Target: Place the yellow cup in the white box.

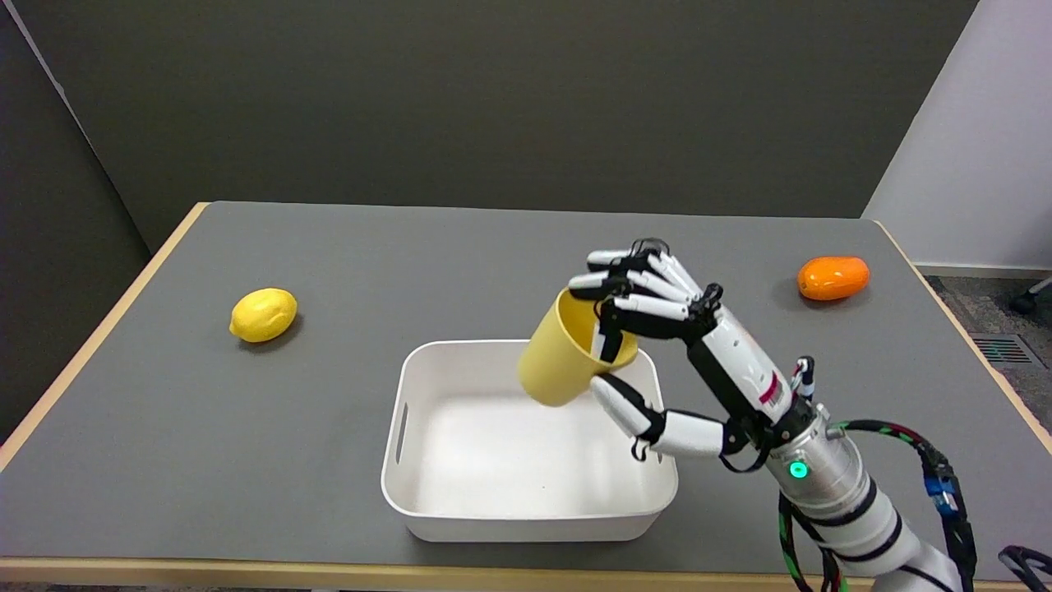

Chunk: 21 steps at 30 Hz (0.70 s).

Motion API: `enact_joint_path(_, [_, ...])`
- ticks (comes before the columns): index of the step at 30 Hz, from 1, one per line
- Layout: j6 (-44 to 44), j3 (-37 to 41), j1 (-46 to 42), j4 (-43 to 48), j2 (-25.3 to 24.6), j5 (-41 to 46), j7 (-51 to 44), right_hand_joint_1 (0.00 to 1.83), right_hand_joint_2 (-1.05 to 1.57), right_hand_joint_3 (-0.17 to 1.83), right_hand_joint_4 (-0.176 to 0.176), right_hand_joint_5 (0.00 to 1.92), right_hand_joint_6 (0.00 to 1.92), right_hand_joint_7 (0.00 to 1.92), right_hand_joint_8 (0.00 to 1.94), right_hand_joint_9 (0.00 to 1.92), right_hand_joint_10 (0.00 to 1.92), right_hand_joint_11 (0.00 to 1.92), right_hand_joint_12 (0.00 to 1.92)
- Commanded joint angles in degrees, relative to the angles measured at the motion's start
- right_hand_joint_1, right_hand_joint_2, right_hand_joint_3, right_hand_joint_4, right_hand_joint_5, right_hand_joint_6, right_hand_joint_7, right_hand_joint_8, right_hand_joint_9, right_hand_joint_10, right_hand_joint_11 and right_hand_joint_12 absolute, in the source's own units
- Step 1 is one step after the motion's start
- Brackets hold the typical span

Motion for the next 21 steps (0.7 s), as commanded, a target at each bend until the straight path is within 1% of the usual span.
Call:
enact_joint_path(1, [0.6, -6.5, -3.6, -0.7, 1.9, 6.2, 0.3, 0.90, 0.99, 0.65, 0.099, 0.68, 1.61, 0.46, 0.64, 0.20, 0.75, 0.03, 0.97])
enact_joint_path(5, [-0.6, -5.9, -2.4, -1.6, 2.3, 8.0, 0.3, 0.90, 0.99, 0.65, 0.100, 0.68, 1.61, 0.48, 0.65, 0.21, 0.76, 0.04, 0.98])
enact_joint_path(10, [-5.0, -5.8, 0.3, -2.6, 3.5, 10.1, 0.3, 0.90, 0.99, 0.65, 0.106, 0.69, 1.60, 0.49, 0.67, 0.22, 0.77, 0.05, 0.99])
enact_joint_path(18, [-10.8, -5.1, 1.4, -2.8, 3.9, 10.7, 0.3, 0.90, 0.98, 0.65, 0.101, 0.69, 1.60, 0.49, 0.67, 0.22, 0.77, 0.05, 0.99])
enact_joint_path(21, [-11.5, -4.8, 1.4, -2.9, 3.9, 10.7, 0.3, 0.90, 0.98, 0.66, 0.099, 0.69, 1.60, 0.49, 0.67, 0.22, 0.77, 0.05, 0.99])
